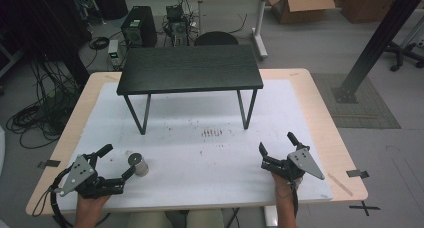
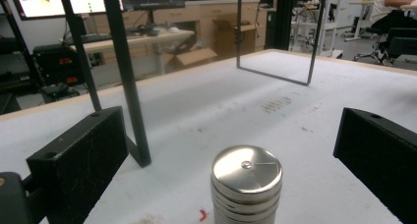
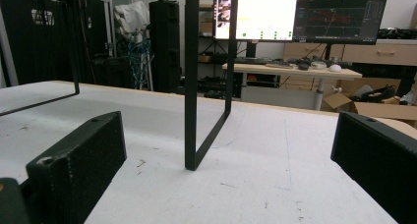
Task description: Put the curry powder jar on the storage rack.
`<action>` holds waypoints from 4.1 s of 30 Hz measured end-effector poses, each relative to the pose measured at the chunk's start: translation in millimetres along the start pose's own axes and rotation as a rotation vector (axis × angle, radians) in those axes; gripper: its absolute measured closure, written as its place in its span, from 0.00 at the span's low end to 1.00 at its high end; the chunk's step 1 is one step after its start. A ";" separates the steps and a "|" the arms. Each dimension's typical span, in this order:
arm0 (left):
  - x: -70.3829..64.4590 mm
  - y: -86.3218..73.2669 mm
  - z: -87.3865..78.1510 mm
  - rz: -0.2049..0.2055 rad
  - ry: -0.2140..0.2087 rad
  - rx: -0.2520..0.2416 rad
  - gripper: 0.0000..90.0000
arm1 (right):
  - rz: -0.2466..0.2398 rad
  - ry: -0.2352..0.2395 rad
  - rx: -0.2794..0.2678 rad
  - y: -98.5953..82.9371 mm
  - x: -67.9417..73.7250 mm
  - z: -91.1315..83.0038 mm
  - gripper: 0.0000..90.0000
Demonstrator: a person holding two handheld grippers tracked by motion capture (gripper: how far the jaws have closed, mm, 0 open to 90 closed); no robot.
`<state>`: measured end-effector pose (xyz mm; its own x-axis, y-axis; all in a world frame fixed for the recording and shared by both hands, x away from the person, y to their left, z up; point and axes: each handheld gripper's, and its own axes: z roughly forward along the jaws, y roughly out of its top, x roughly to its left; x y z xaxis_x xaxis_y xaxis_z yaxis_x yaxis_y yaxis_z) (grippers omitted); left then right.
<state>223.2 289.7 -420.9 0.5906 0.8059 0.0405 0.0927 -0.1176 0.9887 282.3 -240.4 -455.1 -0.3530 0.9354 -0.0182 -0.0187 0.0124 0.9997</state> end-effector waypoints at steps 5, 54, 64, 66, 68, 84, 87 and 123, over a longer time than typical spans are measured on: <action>-2.3 -4.5 5.0 -0.008 -0.006 0.022 0.01 | -0.001 0.001 -0.001 0.0 0.1 -0.1 0.00; -5.9 -22.2 21.5 0.010 -0.047 0.138 0.51 | 0.001 0.009 -0.008 -0.2 -0.5 -0.7 0.00; -3.8 -22.4 21.1 -0.012 -0.052 0.134 0.54 | 0.002 0.013 -0.012 -0.3 -0.7 -1.0 0.00; -3.3 -22.5 20.7 -0.014 -0.054 0.128 0.54 | 0.003 0.013 -0.012 -0.3 -0.7 -1.1 0.00; -2.9 -22.7 19.7 -0.016 -0.053 0.118 0.54 | 0.003 0.014 -0.011 -0.2 -0.7 -0.9 0.00; 3.5 1.7 2.6 -0.046 -0.046 0.038 0.54 | 0.003 0.016 -0.012 -0.3 -0.8 -1.0 0.00; 4.4 9.5 0.0 -0.045 -0.048 0.027 0.54 | 0.003 0.016 -0.014 -0.3 -0.7 -1.3 0.00; 17.1 102.2 2.1 -0.057 -0.157 -0.070 0.55 | 0.008 0.015 -0.013 -0.4 -1.1 -1.3 0.00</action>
<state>244.4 290.2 -319.5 0.7045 0.7089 -0.0334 0.0767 -0.0292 0.9966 281.4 -241.9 -455.5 -0.3669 0.9302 -0.0105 -0.0282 0.0001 0.9996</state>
